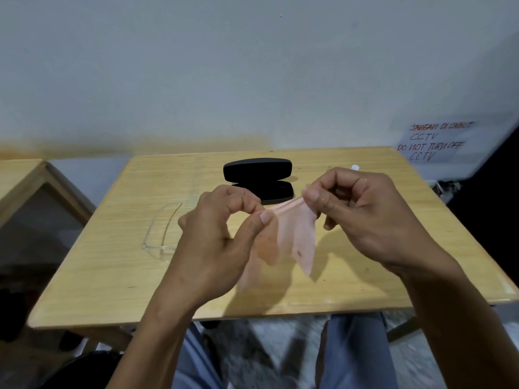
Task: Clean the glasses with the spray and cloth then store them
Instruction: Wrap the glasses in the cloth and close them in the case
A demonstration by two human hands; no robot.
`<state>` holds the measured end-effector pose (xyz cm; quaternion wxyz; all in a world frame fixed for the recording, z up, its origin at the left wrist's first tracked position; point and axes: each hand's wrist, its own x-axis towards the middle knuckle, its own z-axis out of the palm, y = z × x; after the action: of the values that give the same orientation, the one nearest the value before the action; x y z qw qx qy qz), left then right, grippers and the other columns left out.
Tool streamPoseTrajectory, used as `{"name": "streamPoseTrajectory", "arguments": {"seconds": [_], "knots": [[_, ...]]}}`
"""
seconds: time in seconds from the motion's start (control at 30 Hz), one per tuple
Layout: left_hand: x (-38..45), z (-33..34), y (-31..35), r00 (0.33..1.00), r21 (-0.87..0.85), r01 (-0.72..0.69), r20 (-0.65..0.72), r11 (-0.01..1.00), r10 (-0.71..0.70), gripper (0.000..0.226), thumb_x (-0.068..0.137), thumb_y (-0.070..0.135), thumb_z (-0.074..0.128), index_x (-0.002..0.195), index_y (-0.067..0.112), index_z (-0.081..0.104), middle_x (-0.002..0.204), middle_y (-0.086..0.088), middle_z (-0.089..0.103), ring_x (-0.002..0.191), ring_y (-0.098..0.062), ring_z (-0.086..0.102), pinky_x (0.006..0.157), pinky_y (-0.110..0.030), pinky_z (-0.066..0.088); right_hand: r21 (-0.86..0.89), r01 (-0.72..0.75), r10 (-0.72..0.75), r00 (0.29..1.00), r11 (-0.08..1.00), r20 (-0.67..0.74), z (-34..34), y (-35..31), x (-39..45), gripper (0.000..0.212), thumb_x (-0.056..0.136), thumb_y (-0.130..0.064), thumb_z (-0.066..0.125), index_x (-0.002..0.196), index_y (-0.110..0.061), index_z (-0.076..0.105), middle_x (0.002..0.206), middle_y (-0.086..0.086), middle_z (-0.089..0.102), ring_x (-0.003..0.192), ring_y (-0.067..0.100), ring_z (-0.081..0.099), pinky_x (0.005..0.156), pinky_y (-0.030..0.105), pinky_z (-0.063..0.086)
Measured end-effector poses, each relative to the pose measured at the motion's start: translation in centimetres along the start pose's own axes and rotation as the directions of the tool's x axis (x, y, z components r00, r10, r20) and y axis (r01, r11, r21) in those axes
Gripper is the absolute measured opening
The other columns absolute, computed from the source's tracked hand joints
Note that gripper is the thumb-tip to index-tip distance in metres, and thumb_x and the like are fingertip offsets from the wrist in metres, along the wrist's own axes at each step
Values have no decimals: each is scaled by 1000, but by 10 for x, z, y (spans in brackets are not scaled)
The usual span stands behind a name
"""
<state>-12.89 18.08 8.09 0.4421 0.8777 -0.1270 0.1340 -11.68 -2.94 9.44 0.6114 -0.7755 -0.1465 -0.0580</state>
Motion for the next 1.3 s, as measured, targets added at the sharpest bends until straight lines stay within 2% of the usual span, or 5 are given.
{"name": "streamPoseTrajectory", "arguments": {"seconds": [0.2,0.63,1.0,1.13,1.3], "knots": [[2,-14,2,995,363,-84,78,928,59,10,96,41,51,86,39,51,95,24,55,98,4,43,83,-29,13,34,10,-8,998,999,-65,-7,-2,5,22,80,-30,71,83,-9,73,66,-1,68,58,7,58,55,22,51],[18,-25,2,999,289,-9,-29,957,18,11,94,33,59,86,30,66,76,20,62,70,23,49,77,-29,15,15,-37,38,991,999,-130,-29,1,13,7,90,-14,70,83,-15,72,60,-7,71,55,3,61,58,22,53],[39,-36,4,998,129,24,-66,991,-16,15,92,39,60,82,33,70,79,38,64,56,17,52,87,-46,42,42,-93,100,974,995,-204,-38,-3,20,13,95,-23,67,84,-20,73,74,-1,76,74,17,70,75,50,52],[46,-36,7,994,194,-19,-105,981,40,14,87,44,57,79,37,67,84,41,63,78,16,58,93,-59,45,45,-72,81,965,996,-251,-40,-2,23,13,93,-18,70,80,-19,72,63,-5,73,62,10,67,66,38,53],[52,-42,2,998,148,-17,-57,989,25,9,87,31,69,80,28,72,77,14,71,63,9,57,70,-27,42,1,-65,63,972,998,-224,-45,-1,28,9,91,-13,71,84,-18,73,65,-2,73,65,11,67,56,22,55]]}}
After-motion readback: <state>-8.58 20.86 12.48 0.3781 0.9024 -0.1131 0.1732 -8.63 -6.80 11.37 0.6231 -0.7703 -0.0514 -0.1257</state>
